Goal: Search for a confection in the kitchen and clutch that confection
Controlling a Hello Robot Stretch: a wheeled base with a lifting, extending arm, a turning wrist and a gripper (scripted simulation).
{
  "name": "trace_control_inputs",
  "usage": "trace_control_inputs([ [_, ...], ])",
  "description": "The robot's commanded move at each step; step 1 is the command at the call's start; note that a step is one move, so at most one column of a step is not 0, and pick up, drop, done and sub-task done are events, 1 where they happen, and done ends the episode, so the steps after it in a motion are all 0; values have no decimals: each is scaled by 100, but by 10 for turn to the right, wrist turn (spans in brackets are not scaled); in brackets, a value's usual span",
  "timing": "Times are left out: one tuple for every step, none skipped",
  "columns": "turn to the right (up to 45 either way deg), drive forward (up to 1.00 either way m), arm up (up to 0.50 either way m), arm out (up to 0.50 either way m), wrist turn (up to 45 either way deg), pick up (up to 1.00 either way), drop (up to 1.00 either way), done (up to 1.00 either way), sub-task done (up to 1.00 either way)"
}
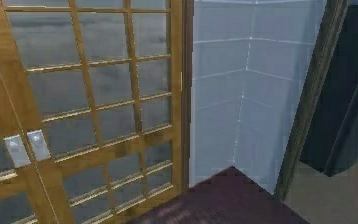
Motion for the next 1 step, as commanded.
trace_control_inputs([
  [240,0,0,0,0,0,0,0,0],
])
